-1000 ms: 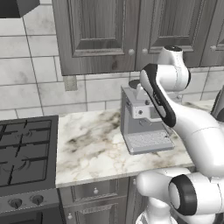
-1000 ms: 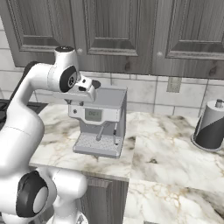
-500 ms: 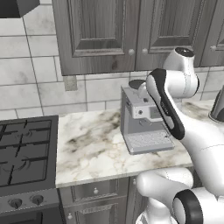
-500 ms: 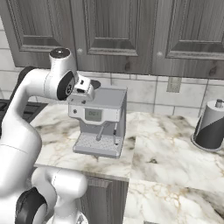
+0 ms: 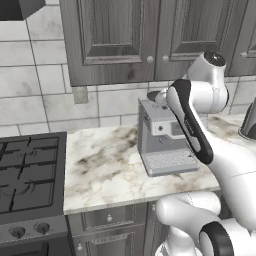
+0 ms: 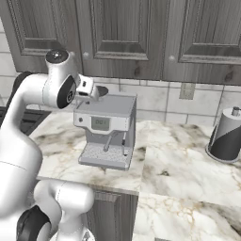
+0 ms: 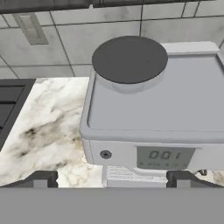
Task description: Open the cabinet, pick the kettle from the cabinet, and place it in the sink.
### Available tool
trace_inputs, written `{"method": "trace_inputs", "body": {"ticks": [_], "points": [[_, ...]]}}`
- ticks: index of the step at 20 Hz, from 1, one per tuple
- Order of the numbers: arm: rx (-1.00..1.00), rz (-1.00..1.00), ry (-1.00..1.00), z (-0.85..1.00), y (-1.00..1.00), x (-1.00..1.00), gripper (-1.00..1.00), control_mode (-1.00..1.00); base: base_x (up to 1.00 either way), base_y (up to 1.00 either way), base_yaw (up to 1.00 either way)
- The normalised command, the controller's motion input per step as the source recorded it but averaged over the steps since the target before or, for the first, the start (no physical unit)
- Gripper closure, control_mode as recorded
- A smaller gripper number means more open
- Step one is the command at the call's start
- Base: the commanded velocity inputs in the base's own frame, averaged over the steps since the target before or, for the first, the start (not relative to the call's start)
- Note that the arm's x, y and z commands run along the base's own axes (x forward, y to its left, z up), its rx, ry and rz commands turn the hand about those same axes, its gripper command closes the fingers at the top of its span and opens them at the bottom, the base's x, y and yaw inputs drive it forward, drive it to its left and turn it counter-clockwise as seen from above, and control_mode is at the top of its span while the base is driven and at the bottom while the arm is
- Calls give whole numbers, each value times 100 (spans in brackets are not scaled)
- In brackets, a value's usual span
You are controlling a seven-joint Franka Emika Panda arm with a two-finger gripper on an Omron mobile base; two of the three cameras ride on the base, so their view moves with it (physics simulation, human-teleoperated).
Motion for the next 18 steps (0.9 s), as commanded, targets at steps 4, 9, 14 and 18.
{"method": "trace_inputs", "body": {"ticks": [4, 9, 14, 18], "points": [[0, 4, 1, 42, 2, 20, -100, -100, 0, 0, 0], [0, 3, 0, 41, 0, 23, -100, -100, 0, 0, 0], [-6, 0, 0, 39, 0, 21, -100, -100, 0, 0, 0], [-9, 0, 0, 39, 0, 25, -100, -100, 0, 0, 0]]}}
